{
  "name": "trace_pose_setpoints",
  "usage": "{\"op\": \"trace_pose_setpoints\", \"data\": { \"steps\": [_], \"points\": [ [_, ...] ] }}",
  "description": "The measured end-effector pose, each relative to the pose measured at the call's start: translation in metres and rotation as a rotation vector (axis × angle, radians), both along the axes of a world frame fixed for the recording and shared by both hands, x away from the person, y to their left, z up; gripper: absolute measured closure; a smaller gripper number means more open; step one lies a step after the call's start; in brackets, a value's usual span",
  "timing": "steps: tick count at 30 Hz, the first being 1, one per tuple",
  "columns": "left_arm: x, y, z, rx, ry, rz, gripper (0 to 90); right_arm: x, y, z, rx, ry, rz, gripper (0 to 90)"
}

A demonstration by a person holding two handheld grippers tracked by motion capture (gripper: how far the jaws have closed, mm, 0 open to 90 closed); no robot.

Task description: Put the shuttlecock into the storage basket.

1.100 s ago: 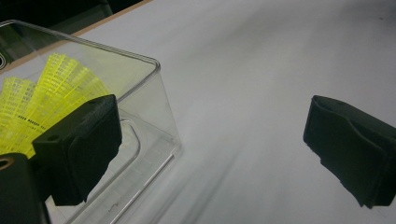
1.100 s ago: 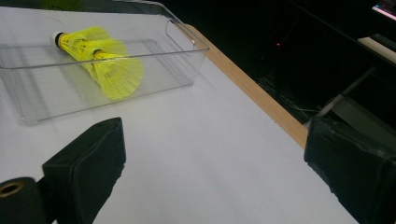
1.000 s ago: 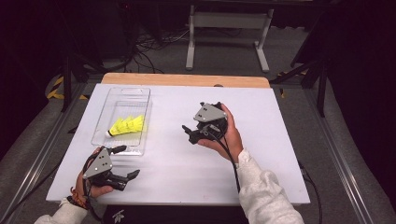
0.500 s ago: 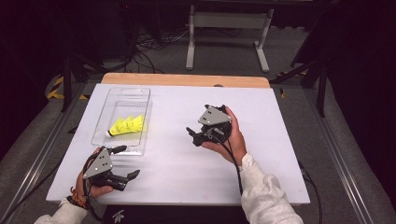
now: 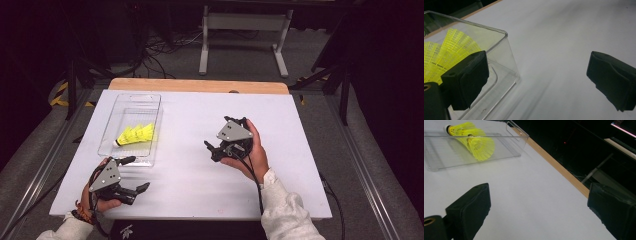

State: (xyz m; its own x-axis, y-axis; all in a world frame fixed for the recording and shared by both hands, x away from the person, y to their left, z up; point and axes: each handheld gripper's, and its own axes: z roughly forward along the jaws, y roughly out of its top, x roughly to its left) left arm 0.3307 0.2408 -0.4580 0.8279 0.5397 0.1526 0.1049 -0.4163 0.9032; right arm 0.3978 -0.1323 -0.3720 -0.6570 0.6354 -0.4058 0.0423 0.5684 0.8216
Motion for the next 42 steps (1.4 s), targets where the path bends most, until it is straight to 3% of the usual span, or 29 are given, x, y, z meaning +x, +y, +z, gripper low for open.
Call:
{"op": "trace_pose_setpoints", "data": {
  "steps": [13,42],
  "points": [
    [0.0,-0.001,0.0,0.009,-0.001,-0.008,5.0,-0.013,-0.018,0.0,0.011,-0.018,-0.005,4.6],
    [0.0,-0.001,0.0,0.012,-0.001,-0.004,5.0,-0.043,-0.057,-0.019,0.001,-0.044,-0.034,4.6]
  ]
}}
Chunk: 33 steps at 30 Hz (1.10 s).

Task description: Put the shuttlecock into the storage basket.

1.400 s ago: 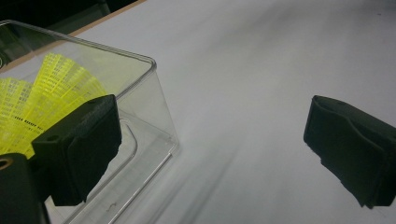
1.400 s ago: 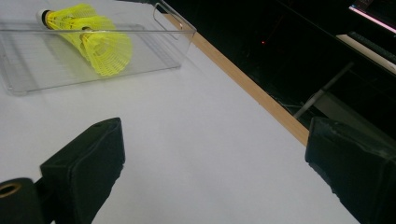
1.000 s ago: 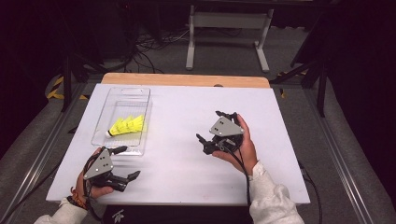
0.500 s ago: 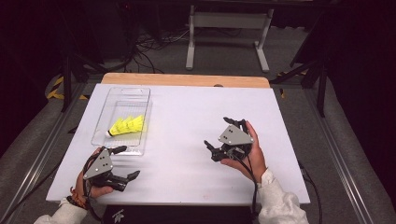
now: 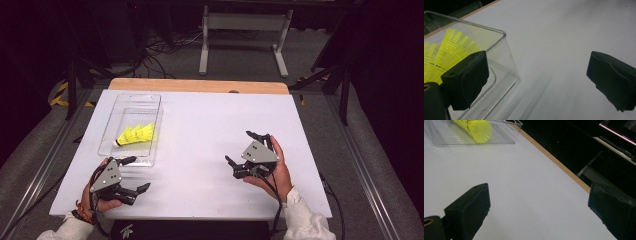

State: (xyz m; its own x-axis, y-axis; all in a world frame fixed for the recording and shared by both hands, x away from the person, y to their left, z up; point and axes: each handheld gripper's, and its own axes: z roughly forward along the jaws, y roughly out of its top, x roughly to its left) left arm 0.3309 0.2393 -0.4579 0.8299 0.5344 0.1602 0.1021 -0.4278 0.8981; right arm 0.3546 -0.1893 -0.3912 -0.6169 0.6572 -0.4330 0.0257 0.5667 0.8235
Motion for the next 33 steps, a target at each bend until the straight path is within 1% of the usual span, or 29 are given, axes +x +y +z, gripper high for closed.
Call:
{"op": "trace_pose_setpoints", "data": {
  "steps": [11,17,23,25,26,31,33],
  "points": [
    [0.0,-0.001,0.0,-0.001,0.001,0.001,5.0,-0.008,-0.012,-0.01,-0.015,0.004,-0.021,4.4],
    [0.0,-0.001,0.0,-0.002,0.0,0.002,5.0,-0.012,-0.019,-0.017,-0.004,-0.002,-0.016,4.4],
    [0.001,-0.002,0.0,-0.009,0.005,0.002,4.9,-0.014,-0.025,-0.025,-0.005,0.014,-0.021,4.4],
    [0.001,-0.002,0.001,-0.007,0.002,0.0,4.8,-0.015,-0.028,-0.028,0.001,0.016,-0.025,4.4],
    [0.001,-0.002,0.001,-0.008,0.001,-0.001,4.7,-0.016,-0.031,-0.031,0.009,0.024,-0.036,4.4],
    [0.003,-0.003,0.002,-0.018,0.004,-0.005,4.6,-0.019,-0.039,-0.038,0.034,0.038,-0.041,4.4],
    [0.004,-0.004,0.002,-0.02,0.005,-0.015,4.5,-0.021,-0.042,-0.042,0.038,0.046,-0.055,4.3]
  ]
}}
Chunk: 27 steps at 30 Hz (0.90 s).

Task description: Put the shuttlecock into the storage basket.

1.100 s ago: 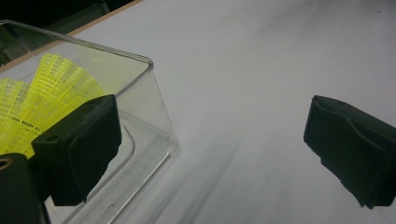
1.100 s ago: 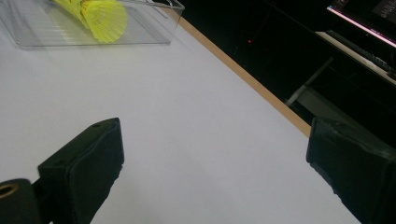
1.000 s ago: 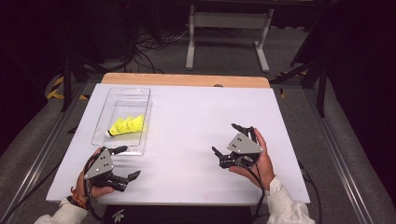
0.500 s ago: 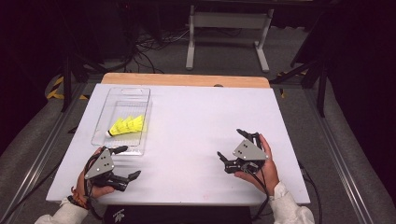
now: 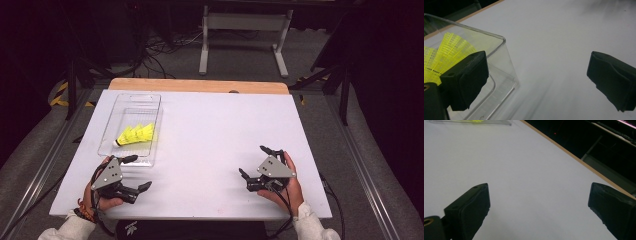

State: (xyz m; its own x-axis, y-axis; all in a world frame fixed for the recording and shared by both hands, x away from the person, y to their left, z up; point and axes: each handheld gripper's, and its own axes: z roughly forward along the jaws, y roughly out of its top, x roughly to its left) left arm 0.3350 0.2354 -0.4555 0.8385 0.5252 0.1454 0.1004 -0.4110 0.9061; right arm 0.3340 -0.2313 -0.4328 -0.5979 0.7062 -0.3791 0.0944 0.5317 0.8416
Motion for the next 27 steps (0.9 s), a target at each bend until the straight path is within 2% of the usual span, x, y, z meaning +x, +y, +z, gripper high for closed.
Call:
{"op": "trace_pose_setpoints", "data": {
  "steps": [4,6,12,17,21,27],
  "points": [
    [0.0,-0.001,0.0,-0.002,-0.002,-0.003,4.5,-0.003,-0.005,-0.005,0.012,0.015,-0.011,4.1],
    [0.0,-0.001,0.0,-0.008,-0.001,-0.001,4.5,-0.006,-0.009,-0.011,0.034,0.024,-0.016,4.1],
    [-0.002,0.0,0.004,-0.01,-0.016,0.01,4.1,-0.012,-0.013,-0.023,0.044,0.047,-0.01,4.0],
    [-0.003,0.001,0.005,-0.028,-0.027,0.011,3.0,-0.014,-0.013,-0.021,0.056,0.019,0.001,3.1],
    [-0.005,0.003,0.006,-0.034,-0.034,0.024,2.4,-0.015,-0.013,-0.019,0.062,0.009,0.005,2.9],
    [-0.005,0.004,0.01,-0.05,-0.045,0.019,2.3,-0.016,-0.012,-0.017,0.073,-0.001,0.006,2.9]
  ]
}}
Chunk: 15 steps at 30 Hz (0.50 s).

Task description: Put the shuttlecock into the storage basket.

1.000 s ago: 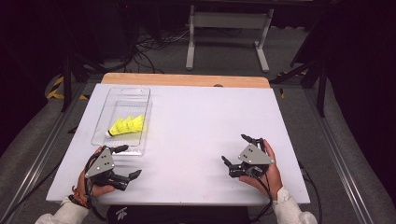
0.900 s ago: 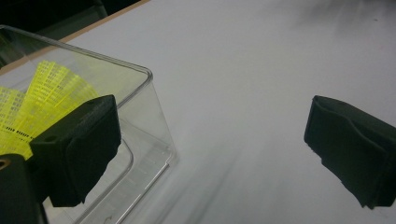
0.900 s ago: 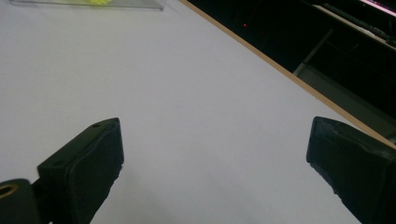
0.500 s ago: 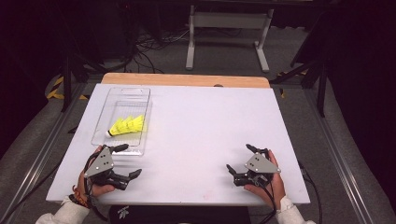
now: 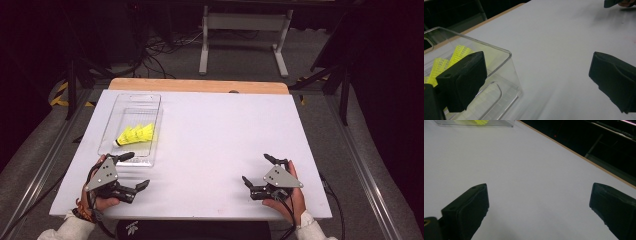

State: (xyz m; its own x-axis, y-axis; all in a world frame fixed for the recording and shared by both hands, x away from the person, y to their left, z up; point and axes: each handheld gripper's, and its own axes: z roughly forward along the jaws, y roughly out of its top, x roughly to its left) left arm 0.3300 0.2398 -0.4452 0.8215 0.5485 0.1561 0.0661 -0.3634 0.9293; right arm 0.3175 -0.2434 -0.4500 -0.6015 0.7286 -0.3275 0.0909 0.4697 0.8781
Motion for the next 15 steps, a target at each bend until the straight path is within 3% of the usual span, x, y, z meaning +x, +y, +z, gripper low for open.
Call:
{"op": "trace_pose_setpoints", "data": {
  "steps": [15],
  "points": [
    [0.001,0.0008,-0.0009,0.001,0.007,0.006,2.4,0.0007,0.0031,-0.0009,-0.002,0.009,-0.004,2.9]
  ]
}}
